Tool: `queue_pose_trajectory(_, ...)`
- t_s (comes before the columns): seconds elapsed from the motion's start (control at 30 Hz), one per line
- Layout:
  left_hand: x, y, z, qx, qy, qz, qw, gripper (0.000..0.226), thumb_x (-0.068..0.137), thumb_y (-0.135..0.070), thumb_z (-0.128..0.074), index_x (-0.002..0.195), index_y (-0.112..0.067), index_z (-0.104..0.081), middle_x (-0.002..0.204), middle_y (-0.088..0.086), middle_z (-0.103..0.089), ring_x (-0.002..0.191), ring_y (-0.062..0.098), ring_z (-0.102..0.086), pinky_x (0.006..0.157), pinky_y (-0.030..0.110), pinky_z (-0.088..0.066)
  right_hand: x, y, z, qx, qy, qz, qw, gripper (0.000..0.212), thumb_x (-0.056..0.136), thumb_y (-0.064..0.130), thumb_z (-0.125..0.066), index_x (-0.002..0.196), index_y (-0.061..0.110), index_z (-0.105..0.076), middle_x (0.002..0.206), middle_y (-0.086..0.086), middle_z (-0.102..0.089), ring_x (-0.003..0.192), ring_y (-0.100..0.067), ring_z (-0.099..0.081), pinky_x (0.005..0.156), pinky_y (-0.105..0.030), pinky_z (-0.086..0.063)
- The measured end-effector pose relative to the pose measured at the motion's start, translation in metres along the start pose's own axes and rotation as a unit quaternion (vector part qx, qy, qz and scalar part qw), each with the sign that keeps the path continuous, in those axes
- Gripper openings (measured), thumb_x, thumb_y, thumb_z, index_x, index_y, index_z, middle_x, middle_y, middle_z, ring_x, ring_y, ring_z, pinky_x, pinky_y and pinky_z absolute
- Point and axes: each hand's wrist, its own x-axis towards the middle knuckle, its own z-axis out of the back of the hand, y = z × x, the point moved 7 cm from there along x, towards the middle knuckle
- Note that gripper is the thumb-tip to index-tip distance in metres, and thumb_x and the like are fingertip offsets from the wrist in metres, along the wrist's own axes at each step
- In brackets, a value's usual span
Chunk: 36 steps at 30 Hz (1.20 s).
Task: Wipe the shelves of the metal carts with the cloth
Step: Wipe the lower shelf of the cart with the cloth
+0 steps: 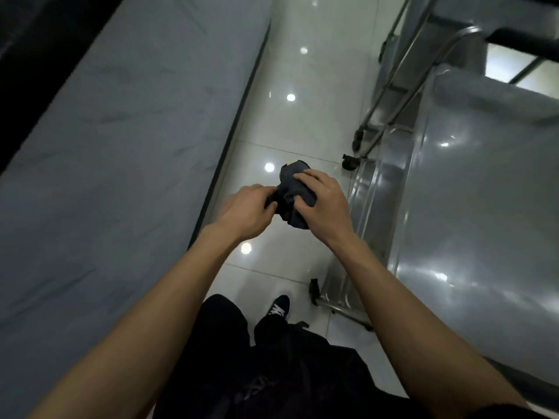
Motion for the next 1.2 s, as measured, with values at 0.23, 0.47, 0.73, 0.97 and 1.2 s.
queue_pose_trajectory(0.23,0.094,-0.013,0.006,-0.037,0.08,-0.066,0.994,0.025,0.099,-0.03,-0.046,0.118,-0.025,-0.062,0.113,-0.001,-0.069,0.103,0.027,-0.063,0.088,0.049,-0.055,0.054,-0.029,0.01,-0.01,-0.041,-0.088,0.995,0.044,0.086,0.02,-0.068,0.13,0.018,-0.064,0.134,0.001,-0.058,0.122,-0.02,-0.051,0.106,-0.032,-0.041)
queue_pose_trajectory(0.47,0.183,-0.024,0.02,-0.067,0.172,-0.151,0.971,0.042,0.094,-0.012,-0.046,0.129,-0.028,-0.061,0.124,0.002,-0.069,0.113,0.027,-0.062,0.094,0.046,-0.054,0.099,-0.043,0.021,-0.009,-0.117,-0.177,0.977,0.043,0.087,0.015,-0.068,0.129,0.013,-0.065,0.134,-0.003,-0.058,0.123,-0.02,-0.052,0.11,-0.035,-0.039)
queue_pose_trajectory(0.73,0.253,-0.07,0.005,-0.066,0.287,-0.228,0.928,0.034,0.091,-0.007,-0.048,0.113,-0.024,-0.068,0.106,0.002,-0.072,0.101,0.022,-0.065,0.091,0.043,-0.053,0.117,-0.077,0.027,0.016,-0.21,-0.27,0.94,0.045,0.088,0.012,-0.07,0.131,0.008,-0.062,0.137,-0.008,-0.058,0.124,-0.026,-0.054,0.109,-0.038,-0.041)
queue_pose_trajectory(0.97,0.32,-0.113,-0.027,-0.048,0.367,-0.255,0.893,0.038,0.092,-0.004,-0.051,0.121,-0.024,-0.068,0.111,-0.001,-0.072,0.107,0.017,-0.065,0.095,0.034,-0.051,0.132,-0.151,0.013,0.079,-0.245,-0.359,0.897,0.049,0.093,0.024,-0.066,0.14,0.024,-0.054,0.145,0.009,-0.047,0.132,-0.006,-0.043,0.111,-0.025,-0.035)
queue_pose_trajectory(1.2,0.369,-0.148,-0.03,-0.036,0.427,-0.249,0.868,0.039,0.086,-0.003,-0.053,0.112,-0.025,-0.071,0.107,-0.002,-0.073,0.106,0.016,-0.065,0.09,0.026,-0.052,0.162,-0.179,0.02,0.073,-0.297,-0.375,0.875,0.054,0.093,0.022,-0.066,0.145,0.016,-0.051,0.149,-0.002,-0.047,0.135,-0.016,-0.044,0.114,-0.029,-0.036)
